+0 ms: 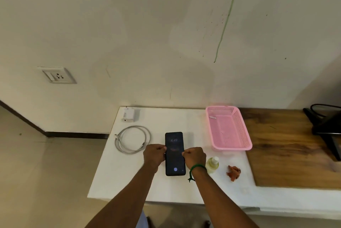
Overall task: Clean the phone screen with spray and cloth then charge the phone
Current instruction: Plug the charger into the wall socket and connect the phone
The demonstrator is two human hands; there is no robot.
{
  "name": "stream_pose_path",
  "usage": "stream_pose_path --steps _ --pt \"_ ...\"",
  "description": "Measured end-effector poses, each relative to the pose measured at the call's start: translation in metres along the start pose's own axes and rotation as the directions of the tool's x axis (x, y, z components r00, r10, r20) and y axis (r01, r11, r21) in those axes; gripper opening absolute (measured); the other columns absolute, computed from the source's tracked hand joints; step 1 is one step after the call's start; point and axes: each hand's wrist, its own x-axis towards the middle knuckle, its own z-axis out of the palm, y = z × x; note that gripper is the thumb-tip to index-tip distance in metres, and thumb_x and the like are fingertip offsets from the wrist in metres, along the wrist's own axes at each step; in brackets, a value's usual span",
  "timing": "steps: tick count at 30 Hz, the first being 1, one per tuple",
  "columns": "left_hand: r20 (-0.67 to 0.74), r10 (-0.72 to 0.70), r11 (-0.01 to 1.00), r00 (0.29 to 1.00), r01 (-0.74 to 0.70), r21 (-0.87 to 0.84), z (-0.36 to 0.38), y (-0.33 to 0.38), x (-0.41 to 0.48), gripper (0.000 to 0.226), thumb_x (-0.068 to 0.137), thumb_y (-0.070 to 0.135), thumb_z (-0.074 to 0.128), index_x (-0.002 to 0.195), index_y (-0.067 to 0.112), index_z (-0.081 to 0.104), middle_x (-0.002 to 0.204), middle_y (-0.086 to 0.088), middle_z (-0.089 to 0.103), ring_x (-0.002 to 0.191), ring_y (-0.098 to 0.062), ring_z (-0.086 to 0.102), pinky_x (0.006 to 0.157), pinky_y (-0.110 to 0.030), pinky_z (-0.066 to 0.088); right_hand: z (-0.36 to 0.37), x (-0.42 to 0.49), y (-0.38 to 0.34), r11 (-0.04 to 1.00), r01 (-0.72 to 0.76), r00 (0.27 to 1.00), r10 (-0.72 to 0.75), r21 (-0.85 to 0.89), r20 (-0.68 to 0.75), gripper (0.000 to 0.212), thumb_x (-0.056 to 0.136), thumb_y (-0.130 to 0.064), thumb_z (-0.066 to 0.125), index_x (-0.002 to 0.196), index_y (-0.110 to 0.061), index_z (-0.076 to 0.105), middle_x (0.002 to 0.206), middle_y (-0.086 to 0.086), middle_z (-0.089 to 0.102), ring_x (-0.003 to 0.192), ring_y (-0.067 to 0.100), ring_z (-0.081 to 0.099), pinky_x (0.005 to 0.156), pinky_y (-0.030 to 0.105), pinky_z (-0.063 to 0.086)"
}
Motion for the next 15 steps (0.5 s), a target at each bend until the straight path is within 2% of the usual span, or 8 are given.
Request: stream_pose_path --steps 2,6,10,15 --pt "-0.007 -0.005 1.000 1.000 0.005 0.027 0.000 -0.005 0.004 0.024 0.086 0.000 0.064 0.066 0.010 0.072 0.073 -0.013 0.068 0.065 -0.025 0.061 0.070 -0.037 0.058 0.003 0.002 0.001 0.999 -0.015 1.000 0.016 -0.042 0.010 0.038 0.079 -0.010 0.062 0.044 -0.013 0.048 0.046 0.003 0.047 0.055 0.020 0.045 0.051 0.021 0.032" --pt "-0.005 0.006 0.999 1.000 -0.006 0.043 0.001 -0.010 0.010 0.014 0.085 0.000 0.065 0.075 0.005 0.074 0.077 -0.015 0.070 0.066 -0.026 0.064 0.071 -0.036 0.060 0.007 0.004 0.003 0.997 -0.035 0.998 0.038 -0.074 0.042 0.023 0.081 -0.013 0.062 0.058 -0.010 0.062 0.060 0.007 0.054 0.064 0.020 0.050 0.063 0.020 0.035" --pt "-0.002 0.024 0.994 1.000 -0.024 0.110 0.002 -0.013 0.015 0.010 0.085 0.003 0.066 0.085 0.002 0.076 0.078 -0.016 0.072 0.068 -0.026 0.065 0.078 -0.042 0.060 0.010 0.006 0.005 0.995 -0.062 0.997 0.065 -0.075 0.043 0.025 0.081 -0.011 0.063 0.058 -0.011 0.055 0.061 0.008 0.053 0.065 0.020 0.051 0.063 0.020 0.037" --pt "-0.002 0.033 0.981 0.999 -0.032 0.192 0.003 -0.017 0.018 0.011 0.085 0.007 0.066 0.085 0.005 0.077 0.081 -0.017 0.073 0.074 -0.030 0.068 0.080 -0.043 0.059 0.013 0.008 0.007 0.992 -0.085 0.994 0.091 -0.095 0.056 0.020 0.079 -0.010 0.063 0.060 -0.009 0.060 0.063 0.009 0.057 0.066 0.020 0.055 0.064 0.020 0.041"
